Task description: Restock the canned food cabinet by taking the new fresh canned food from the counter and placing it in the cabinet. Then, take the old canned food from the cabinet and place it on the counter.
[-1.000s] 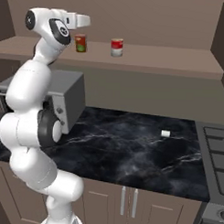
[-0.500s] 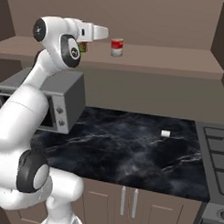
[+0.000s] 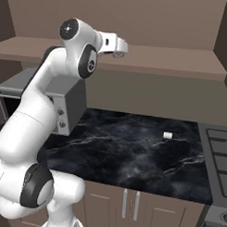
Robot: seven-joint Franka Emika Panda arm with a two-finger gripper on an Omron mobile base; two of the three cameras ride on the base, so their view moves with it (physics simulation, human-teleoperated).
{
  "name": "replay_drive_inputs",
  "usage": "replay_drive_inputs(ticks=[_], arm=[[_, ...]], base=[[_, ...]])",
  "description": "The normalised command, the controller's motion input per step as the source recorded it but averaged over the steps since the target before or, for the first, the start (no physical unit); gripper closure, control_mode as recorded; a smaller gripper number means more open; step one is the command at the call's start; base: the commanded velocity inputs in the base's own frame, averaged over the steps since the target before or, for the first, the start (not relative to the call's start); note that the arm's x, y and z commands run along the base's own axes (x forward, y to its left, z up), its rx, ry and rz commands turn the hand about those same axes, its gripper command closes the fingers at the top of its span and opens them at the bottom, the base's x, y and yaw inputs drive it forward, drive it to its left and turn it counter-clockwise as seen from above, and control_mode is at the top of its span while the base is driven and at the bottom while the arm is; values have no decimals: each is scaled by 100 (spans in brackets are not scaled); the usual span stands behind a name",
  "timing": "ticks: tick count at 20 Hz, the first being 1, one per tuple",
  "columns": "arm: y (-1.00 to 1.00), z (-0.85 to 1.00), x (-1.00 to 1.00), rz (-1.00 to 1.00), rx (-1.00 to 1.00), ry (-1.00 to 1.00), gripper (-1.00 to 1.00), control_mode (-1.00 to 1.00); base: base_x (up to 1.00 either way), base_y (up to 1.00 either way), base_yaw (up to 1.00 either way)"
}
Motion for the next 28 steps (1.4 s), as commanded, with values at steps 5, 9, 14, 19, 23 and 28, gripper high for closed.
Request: replay_drive_inputs(ticks=[5,9,14,19,23,28], arm=[[15,-9,2,1,7,9,-100,-100],[4,-33,38,-6,2,5,-100,-100],[8,-43,49,-5,1,0,-100,-100],[0,-19,51,-1,4,0,-100,-100],[0,0,48,0,5,0,-100,-100],[0,0,45,0,4,0,-100,-100]], base=[[0,0,0],[0,0,0],[0,0,0],[0,0,0],[0,0,0],[0,0,0]])
